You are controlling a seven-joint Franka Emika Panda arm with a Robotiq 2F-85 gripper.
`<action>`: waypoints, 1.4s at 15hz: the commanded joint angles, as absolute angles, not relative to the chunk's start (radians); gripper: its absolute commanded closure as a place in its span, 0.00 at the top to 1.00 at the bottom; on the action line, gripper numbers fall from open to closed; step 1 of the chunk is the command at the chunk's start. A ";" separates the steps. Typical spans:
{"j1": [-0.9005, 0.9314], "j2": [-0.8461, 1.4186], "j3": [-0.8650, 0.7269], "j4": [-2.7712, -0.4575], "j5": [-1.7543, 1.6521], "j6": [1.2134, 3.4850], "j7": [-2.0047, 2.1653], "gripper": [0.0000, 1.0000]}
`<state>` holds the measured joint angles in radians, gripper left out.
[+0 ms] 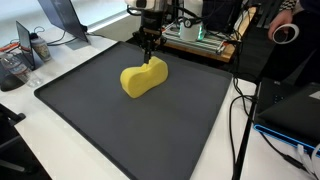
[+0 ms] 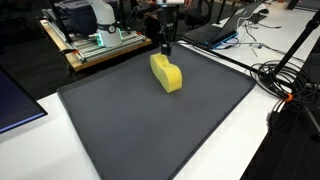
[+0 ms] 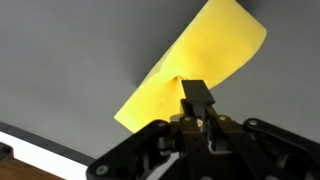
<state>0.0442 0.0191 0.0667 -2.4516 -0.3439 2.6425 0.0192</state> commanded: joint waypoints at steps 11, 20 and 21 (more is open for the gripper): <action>0.047 0.092 0.054 -2.464 -0.358 2.646 0.022 0.03; 0.056 0.078 0.060 -2.453 -0.365 2.636 0.019 0.03; 0.058 0.071 0.062 -2.450 -0.362 2.631 0.015 0.03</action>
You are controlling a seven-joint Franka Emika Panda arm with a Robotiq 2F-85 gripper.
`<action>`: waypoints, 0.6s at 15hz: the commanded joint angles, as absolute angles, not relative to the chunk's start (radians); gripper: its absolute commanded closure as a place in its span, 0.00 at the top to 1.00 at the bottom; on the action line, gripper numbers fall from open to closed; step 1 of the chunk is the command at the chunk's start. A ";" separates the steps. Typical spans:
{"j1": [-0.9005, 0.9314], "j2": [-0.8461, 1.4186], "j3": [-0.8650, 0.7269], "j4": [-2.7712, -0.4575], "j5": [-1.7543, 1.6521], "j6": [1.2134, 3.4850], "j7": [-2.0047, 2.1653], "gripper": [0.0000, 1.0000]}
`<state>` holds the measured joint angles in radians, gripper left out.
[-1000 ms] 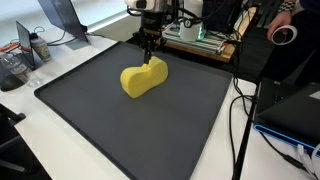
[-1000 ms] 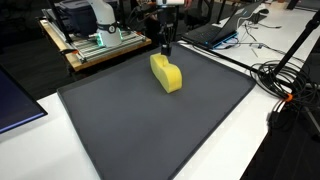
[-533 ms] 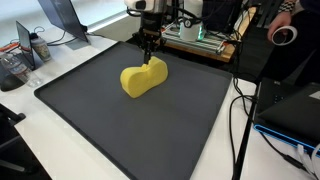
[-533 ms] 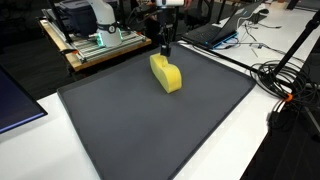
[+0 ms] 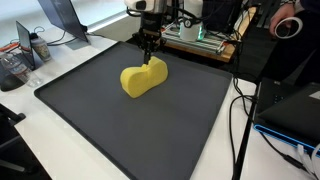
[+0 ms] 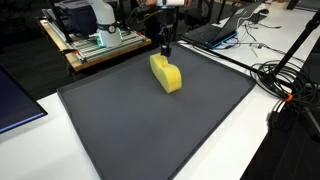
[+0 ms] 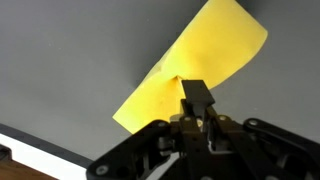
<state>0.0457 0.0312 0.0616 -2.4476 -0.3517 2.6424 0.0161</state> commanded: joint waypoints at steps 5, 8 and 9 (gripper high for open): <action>0.067 0.051 0.069 -2.434 -0.371 2.600 0.016 0.03; 0.072 0.046 0.072 -2.423 -0.378 2.585 0.015 0.03; 0.073 0.043 0.073 -2.419 -0.374 2.579 0.013 0.03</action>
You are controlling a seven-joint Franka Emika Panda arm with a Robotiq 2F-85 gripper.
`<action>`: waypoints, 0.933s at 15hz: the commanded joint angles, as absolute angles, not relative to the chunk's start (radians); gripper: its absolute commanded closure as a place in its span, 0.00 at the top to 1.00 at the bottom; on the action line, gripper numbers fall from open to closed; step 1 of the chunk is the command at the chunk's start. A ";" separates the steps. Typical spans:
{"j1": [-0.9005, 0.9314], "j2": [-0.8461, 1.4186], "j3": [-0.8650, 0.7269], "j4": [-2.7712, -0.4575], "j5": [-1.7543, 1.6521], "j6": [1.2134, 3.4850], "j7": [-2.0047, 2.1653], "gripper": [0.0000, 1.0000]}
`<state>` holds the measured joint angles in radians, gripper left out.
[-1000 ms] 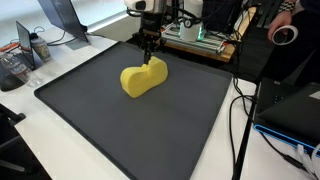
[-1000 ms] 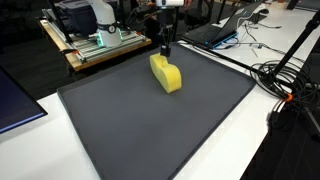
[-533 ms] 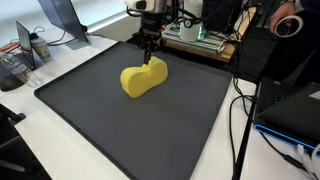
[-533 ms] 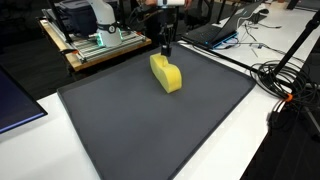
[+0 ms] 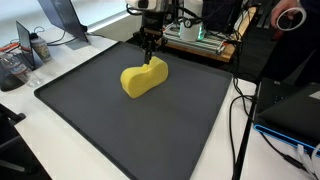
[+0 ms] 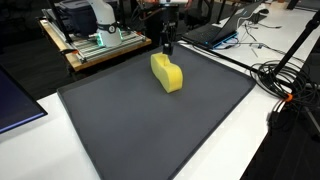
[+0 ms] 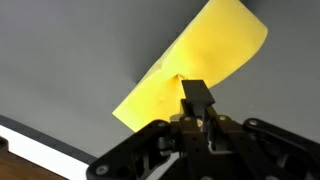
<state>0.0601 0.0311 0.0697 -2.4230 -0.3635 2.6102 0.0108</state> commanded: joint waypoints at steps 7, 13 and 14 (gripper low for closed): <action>0.078 0.031 0.076 -2.388 -0.361 2.536 0.002 0.03; 0.082 0.024 0.084 -2.358 -0.347 2.499 -0.009 0.03; 0.083 0.023 0.085 -2.353 -0.346 2.494 -0.011 0.03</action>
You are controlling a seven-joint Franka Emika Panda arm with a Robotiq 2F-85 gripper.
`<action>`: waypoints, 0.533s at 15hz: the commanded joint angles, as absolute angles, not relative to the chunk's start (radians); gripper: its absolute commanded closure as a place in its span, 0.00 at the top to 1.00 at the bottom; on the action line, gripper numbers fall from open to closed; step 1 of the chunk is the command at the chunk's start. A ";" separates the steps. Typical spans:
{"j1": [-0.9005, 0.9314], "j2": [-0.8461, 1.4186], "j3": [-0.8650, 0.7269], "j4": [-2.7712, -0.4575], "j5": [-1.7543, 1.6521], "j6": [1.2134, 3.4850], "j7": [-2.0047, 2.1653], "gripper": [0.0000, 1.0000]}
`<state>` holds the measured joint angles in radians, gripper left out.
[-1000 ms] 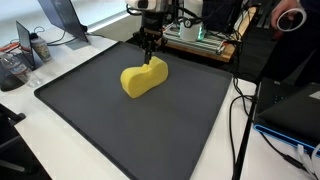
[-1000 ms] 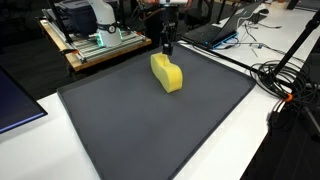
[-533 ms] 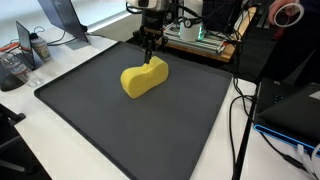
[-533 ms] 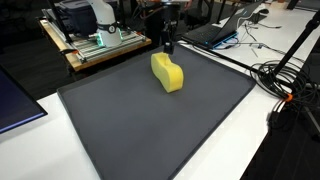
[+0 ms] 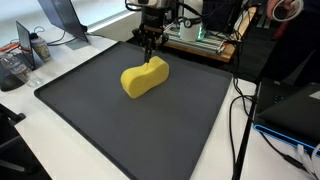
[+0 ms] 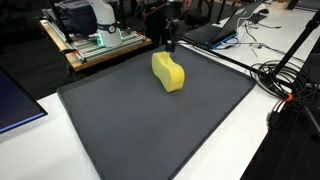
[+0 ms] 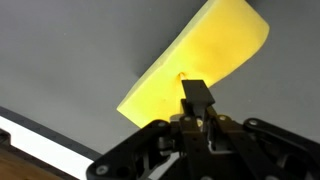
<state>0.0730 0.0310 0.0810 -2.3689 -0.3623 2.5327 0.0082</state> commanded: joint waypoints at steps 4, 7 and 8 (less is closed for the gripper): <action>0.086 0.018 0.089 -2.333 -0.345 2.473 -0.016 0.03; 0.087 0.016 0.093 -2.320 -0.341 2.460 -0.020 0.03; 0.088 0.016 0.094 -2.316 -0.341 2.458 -0.020 0.03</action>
